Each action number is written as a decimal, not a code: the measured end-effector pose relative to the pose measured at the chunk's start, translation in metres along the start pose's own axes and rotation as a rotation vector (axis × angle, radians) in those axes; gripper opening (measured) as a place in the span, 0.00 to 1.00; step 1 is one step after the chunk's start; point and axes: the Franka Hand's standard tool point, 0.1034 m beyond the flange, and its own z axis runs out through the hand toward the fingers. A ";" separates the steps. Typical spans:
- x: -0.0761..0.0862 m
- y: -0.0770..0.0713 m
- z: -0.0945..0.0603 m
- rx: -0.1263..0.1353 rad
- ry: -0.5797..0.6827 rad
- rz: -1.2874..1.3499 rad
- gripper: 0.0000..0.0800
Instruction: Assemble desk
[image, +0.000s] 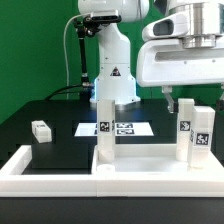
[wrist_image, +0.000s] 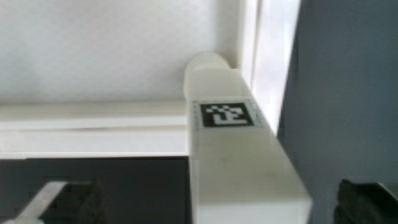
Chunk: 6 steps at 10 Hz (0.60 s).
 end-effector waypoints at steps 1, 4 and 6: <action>0.003 -0.001 0.003 -0.004 -0.048 0.002 0.81; 0.008 0.002 0.011 -0.017 -0.109 0.025 0.81; 0.009 0.004 0.011 -0.024 -0.108 0.037 0.78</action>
Offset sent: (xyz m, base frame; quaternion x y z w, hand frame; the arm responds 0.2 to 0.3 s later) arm 0.0054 0.0035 -0.0079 -0.0156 0.0137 0.0130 0.9997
